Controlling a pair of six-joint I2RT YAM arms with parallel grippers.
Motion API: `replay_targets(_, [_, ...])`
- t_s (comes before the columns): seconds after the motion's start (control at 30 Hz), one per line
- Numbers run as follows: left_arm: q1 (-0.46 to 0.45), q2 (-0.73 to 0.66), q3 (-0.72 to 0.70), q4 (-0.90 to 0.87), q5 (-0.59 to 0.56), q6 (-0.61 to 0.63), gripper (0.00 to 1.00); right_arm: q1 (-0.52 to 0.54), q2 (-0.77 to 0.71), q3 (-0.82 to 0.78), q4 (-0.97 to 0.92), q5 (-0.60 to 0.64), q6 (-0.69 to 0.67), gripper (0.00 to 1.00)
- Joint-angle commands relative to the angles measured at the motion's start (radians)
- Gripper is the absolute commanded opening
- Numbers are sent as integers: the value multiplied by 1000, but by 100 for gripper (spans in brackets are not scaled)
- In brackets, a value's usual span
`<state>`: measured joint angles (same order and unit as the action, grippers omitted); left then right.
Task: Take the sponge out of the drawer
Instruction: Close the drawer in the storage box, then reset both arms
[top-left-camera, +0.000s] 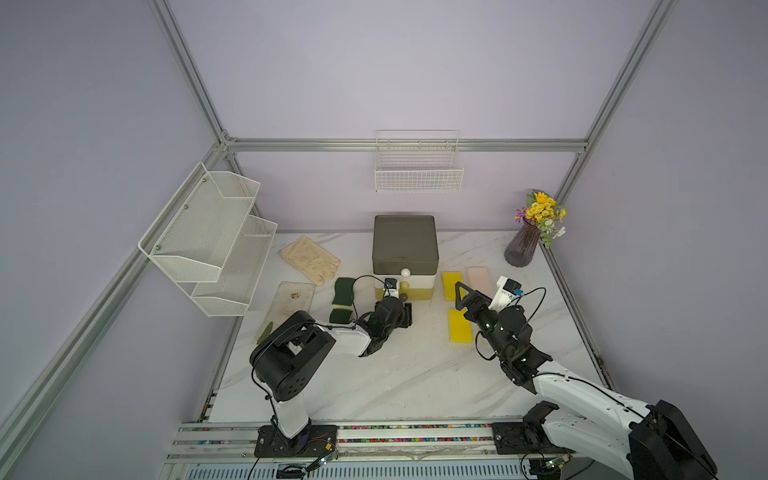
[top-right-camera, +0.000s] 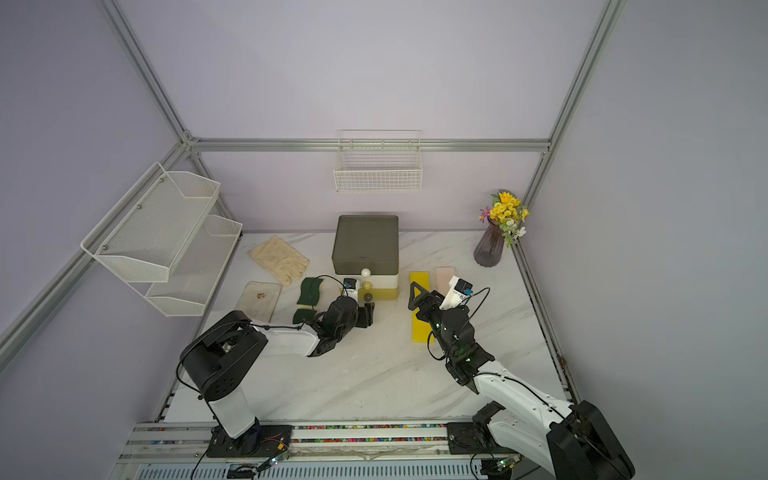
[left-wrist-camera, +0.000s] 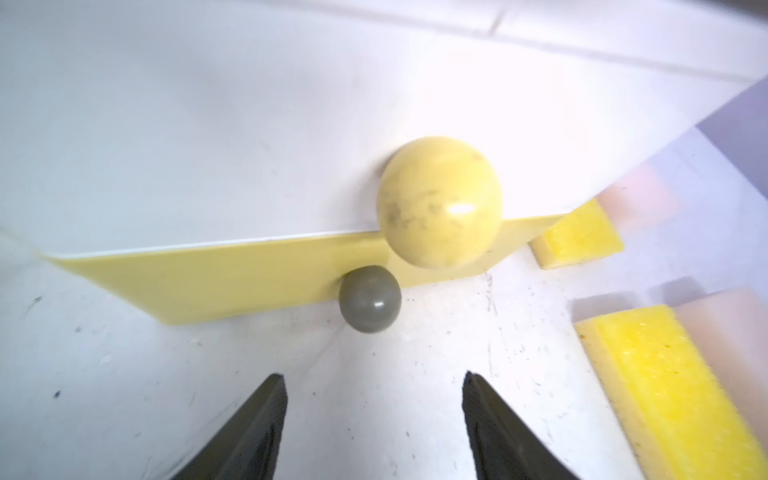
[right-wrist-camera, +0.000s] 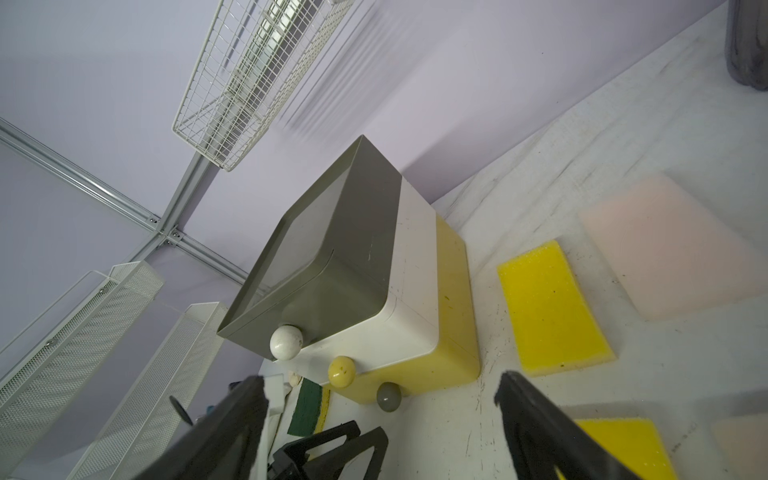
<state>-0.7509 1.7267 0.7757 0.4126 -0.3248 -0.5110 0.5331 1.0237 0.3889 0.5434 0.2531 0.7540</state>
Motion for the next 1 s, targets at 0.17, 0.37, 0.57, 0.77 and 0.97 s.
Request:
replay_targets(0.17, [-51,-336,-90,-177,-151,23,80,-20,-20,72,-104,33,-111,97])
replay_targets(0.37, [-51,-566,-114,-356,-305,110,96,-77,5,134,-123,43,-193,97])
replay_targets(0.57, [0,-703,-160,-306,-439,343,100,-160,67,195,-100,85,-279,97])
replay_targets(0.77, [206,-768,-198,-248,-382,396,100,-274,168,225,17,105,-373,97])
replay_targets(0.97, [391,-702,-300,-5,-333,464,100,-395,266,165,251,104,-484,97])
